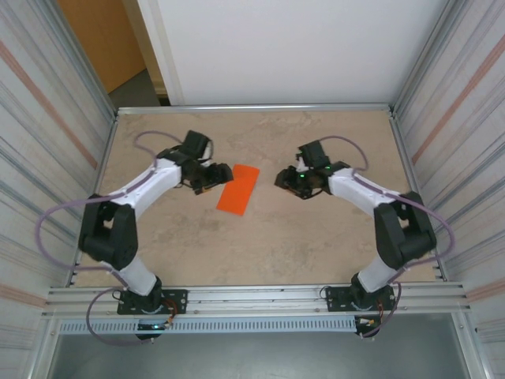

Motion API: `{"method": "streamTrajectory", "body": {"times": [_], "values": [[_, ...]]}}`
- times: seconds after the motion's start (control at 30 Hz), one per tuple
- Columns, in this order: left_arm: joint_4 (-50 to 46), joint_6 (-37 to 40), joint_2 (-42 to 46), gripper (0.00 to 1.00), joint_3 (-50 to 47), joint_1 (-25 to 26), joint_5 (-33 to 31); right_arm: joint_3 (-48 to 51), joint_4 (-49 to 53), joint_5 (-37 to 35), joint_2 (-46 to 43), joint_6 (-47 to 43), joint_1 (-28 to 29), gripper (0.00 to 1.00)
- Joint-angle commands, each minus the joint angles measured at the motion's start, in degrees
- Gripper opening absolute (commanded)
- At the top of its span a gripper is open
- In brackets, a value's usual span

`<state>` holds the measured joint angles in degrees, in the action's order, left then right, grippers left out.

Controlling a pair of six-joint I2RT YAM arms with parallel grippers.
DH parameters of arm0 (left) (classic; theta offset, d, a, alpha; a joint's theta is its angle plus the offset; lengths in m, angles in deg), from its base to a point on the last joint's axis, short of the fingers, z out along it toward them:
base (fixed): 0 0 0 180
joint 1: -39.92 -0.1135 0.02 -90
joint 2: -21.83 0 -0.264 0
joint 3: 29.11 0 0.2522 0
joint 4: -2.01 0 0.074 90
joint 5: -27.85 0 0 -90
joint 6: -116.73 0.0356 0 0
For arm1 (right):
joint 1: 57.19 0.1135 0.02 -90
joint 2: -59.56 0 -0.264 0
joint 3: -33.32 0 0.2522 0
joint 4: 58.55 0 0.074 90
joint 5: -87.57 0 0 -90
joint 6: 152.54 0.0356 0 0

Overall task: Fold a paper plane with a square sheet of paper (pick it up from the middle)
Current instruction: Turn over the paper at the center of the table, then move the paper to the center of the table.

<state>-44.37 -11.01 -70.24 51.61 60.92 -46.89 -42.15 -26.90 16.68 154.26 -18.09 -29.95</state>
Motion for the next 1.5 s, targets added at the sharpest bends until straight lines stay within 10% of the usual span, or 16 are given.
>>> {"method": "streamTrajectory", "body": {"times": [0.0, 0.67, 1.07, 1.47], "values": [[8.14, -4.96, 5.98, 0.87, -8.26, -3.66, 3.76, -6.71, 0.93, -1.07, 6.24, -1.29, 5.03, 0.4], [9.47, -3.93, 6.06, 0.99, -11.26, -8.54, 9.48, -28.23, 14.39, 0.38, 31.25, -9.54, 13.46, 0.35], [12.77, -2.59, 3.35, 0.99, -13.78, -6.62, 19.07, -2.89, 7.25, 9.25, 13.34, -16.86, 6.0, 0.38], [16.17, -6.63, -1.91, 0.92, -12.48, 1.95, 22.77, 6.54, -5.67, 7.62, 0.78, 5.22, 0.02, 0.37]]}}
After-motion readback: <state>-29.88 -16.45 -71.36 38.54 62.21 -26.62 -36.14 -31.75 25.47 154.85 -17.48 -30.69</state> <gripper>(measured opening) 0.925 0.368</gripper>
